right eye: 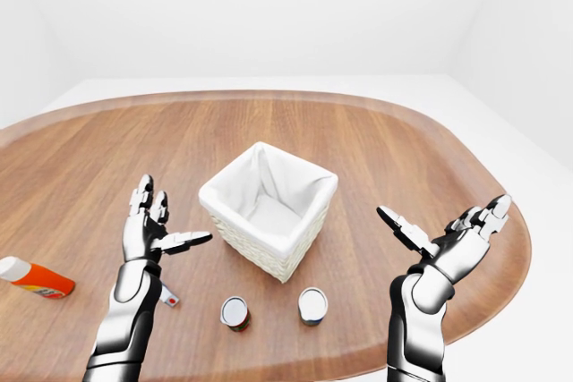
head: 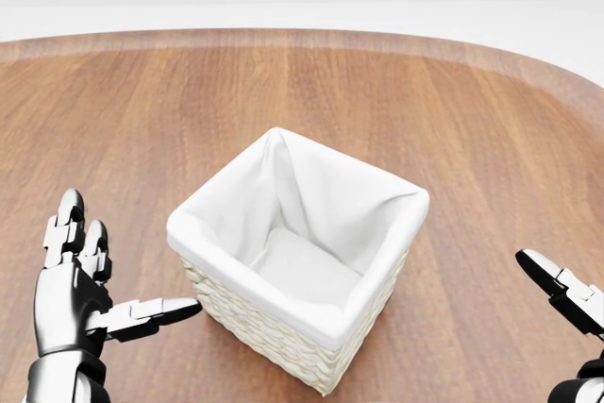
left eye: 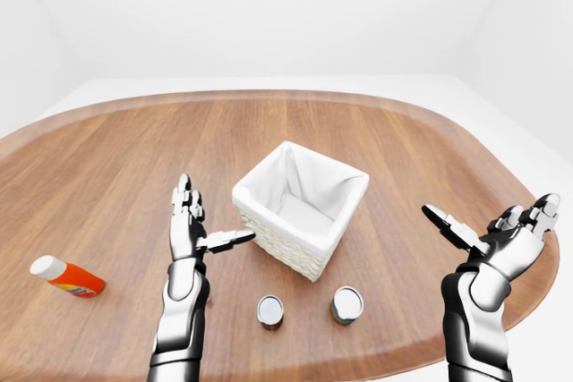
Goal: Pick up the alphabet soup and the cream cheese box, and put them in the basket.
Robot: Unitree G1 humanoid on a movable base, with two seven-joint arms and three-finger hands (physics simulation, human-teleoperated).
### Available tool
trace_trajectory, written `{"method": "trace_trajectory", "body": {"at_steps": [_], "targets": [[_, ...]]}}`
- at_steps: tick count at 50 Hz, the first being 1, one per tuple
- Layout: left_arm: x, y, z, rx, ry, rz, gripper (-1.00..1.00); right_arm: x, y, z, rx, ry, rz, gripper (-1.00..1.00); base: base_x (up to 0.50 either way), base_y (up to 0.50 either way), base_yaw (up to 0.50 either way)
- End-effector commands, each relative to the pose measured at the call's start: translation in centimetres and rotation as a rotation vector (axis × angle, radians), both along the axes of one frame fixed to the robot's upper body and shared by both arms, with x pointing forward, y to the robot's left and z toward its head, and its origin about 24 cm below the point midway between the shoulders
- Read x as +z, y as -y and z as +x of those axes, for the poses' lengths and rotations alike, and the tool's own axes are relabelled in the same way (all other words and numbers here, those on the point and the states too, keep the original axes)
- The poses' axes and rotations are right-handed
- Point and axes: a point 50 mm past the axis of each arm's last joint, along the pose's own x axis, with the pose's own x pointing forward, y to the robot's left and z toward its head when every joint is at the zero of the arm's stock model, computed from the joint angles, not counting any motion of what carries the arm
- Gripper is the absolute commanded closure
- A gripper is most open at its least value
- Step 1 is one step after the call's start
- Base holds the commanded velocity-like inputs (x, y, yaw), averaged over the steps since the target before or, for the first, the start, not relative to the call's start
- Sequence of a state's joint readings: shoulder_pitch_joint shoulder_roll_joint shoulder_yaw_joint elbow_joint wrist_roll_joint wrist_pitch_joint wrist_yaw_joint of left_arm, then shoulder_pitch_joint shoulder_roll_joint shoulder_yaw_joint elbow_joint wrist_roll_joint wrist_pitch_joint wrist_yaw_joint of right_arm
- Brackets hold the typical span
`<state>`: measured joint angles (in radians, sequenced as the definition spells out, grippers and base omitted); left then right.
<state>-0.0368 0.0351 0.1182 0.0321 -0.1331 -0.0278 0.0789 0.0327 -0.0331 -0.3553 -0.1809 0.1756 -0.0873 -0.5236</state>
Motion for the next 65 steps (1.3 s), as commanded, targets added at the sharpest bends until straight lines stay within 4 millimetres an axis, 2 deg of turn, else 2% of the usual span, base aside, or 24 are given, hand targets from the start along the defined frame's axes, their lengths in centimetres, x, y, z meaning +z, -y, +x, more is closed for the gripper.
{"method": "trace_trajectory", "body": {"at_steps": [1,20,65], "targets": [[0.02,-0.28,0.0,0.026,0.0,-0.004,-1.0,0.01,0.0,-0.02,0.0,0.0,-0.001,-1.0,0.18,0.0,0.0],[-0.06,-0.14,0.0,0.012,-0.005,-0.005,-1.0,0.01,0.0,0.02,-0.001,0.0,-0.001,-1.0,0.17,0.01,0.0],[-0.06,-0.05,0.02,0.01,-0.004,0.005,-1.0,-0.21,0.04,0.33,0.001,-0.022,-0.02,-1.0,0.0,0.0,0.0]]}}
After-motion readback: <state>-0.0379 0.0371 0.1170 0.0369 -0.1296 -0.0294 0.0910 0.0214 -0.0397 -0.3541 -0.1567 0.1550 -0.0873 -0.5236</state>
